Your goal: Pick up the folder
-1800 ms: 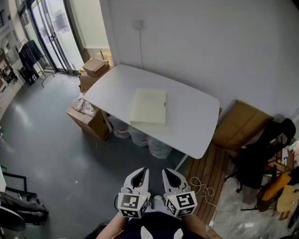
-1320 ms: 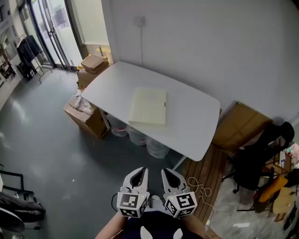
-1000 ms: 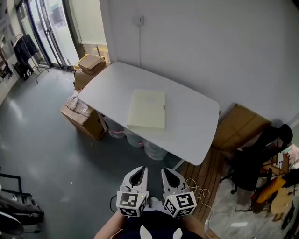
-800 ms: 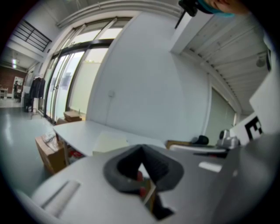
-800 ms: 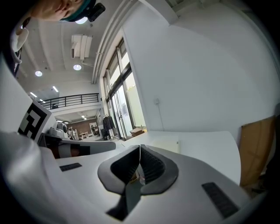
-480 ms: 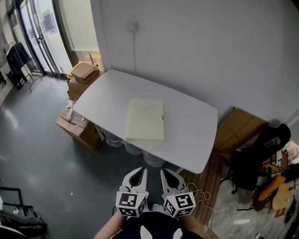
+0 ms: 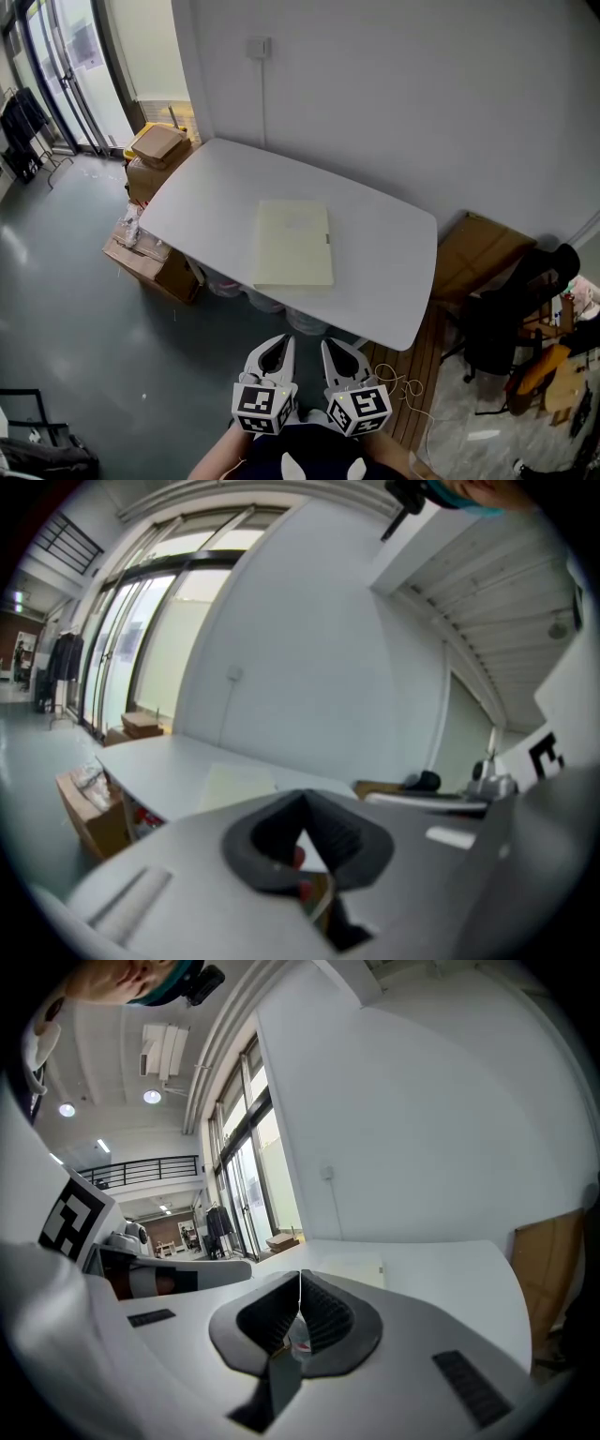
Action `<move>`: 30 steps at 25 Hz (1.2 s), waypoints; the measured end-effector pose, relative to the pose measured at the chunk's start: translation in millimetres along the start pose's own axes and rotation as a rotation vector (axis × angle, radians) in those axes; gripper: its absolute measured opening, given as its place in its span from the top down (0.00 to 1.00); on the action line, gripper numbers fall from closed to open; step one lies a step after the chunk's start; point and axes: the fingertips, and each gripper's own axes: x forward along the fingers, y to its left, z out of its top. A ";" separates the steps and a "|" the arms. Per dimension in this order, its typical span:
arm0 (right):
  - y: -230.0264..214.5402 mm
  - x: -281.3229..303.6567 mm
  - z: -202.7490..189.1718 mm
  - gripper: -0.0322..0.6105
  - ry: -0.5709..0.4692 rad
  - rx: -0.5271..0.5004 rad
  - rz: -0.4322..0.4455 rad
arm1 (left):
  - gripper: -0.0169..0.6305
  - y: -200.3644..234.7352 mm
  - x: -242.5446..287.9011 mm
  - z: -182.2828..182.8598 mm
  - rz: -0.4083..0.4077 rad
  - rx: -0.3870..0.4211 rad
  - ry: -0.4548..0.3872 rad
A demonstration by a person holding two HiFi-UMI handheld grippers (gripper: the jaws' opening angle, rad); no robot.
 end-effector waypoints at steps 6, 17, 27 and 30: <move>7.8 20.5 -3.7 0.94 0.008 0.004 -0.020 | 0.97 22.3 4.6 1.2 -0.016 0.001 0.009; 22.9 53.5 -9.2 0.94 0.005 0.025 -0.066 | 0.97 69.4 11.1 6.6 -0.037 0.020 0.027; 6.7 69.6 -11.8 0.94 0.022 0.069 -0.097 | 0.97 77.3 28.1 2.3 -0.061 0.005 0.061; -7.9 75.7 -12.9 0.93 0.031 0.081 -0.114 | 0.97 80.0 37.9 1.5 -0.065 0.003 0.074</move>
